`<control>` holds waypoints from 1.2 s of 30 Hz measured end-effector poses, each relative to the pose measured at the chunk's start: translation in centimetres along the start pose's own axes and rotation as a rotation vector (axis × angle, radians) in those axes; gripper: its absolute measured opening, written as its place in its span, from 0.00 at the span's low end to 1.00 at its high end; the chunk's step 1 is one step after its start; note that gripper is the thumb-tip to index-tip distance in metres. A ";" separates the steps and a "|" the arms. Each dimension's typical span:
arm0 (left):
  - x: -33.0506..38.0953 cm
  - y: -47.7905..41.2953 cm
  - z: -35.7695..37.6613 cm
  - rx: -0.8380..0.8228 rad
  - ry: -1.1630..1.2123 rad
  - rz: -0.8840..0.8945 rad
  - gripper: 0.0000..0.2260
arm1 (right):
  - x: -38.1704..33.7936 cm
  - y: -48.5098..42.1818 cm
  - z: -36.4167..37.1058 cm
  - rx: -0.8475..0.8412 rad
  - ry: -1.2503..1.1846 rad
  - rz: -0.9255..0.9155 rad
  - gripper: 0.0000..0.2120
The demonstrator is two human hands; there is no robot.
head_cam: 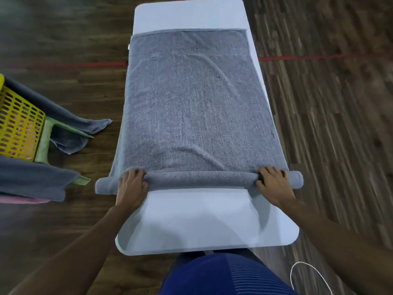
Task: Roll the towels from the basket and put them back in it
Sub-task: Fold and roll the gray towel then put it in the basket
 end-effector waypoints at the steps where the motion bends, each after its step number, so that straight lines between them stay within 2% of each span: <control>1: 0.0 0.2 -0.3 0.059 -0.030 -0.008 0.09 | 0.0 -0.1 -0.1 0.054 0.013 0.000 0.12; 4: 0.1 0.1 -0.9 0.131 -0.010 -0.037 0.09 | -0.4 0.0 -0.6 0.209 -0.042 -0.025 0.11; 6: 0.4 0.0 -0.9 0.143 -0.008 0.003 0.08 | -0.6 0.1 -0.7 0.244 -0.053 -0.047 0.11; 10: 0.3 0.8 0.6 -0.019 -0.114 0.148 0.21 | -0.8 1.0 0.0 0.156 -0.022 -0.086 0.19; 12: 0.0 0.9 0.8 -0.067 -0.148 0.162 0.24 | -0.9 1.4 0.6 0.123 0.008 -0.127 0.24; 14: -0.1 0.4 0.5 -0.069 -0.119 0.125 0.22 | -0.7 1.1 0.6 0.114 0.013 -0.115 0.23; 17: 0.3 -0.4 0.0 -0.070 -0.042 0.079 0.20 | -0.4 0.0 -0.2 0.100 0.014 -0.070 0.15; 20: 0.3 -1.1 -0.4 -0.089 0.001 0.059 0.16 | -0.5 -1.0 -1.1 -0.011 0.052 -0.043 0.13; 24: 0.0 -2.1 -0.7 -0.140 0.104 -0.016 0.03 | 0.2 -1.8 -0.6 -0.136 -0.018 0.067 0.12; 25: -0.2 -2.2 -0.7 -0.111 0.094 -0.025 0.03 | 0.2 -1.9 -0.6 -0.108 -0.031 0.076 0.12; 29: -0.1 -2.4 -0.9 0.073 -0.054 -0.048 0.05 | -0.4 -1.5 -1.3 0.198 0.063 -0.010 0.11; 31: 0.5 -2.3 -1.2 0.113 -0.038 -0.005 0.05 | -1.1 -1.1 -1.2 0.241 0.021 -0.072 0.11; 33: 0.8 -2.0 -0.8 0.096 -0.029 0.048 0.09 | -1.3 -0.6 -0.8 0.229 -0.030 -0.087 0.13; 36: 0.5 -1.5 0.5 -0.047 -0.092 0.100 0.22 | -1.1 -0.2 0.2 0.153 -0.001 -0.093 0.21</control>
Point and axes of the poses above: each hand's wrist, its own y-axis away from the middle knuckle, its own z-axis out of the palm, x = y × z, the point moved 5 cm from there along -y, towards the middle knuckle, and after that the axes turned 4 degrees about z, right-handed, at the moved point
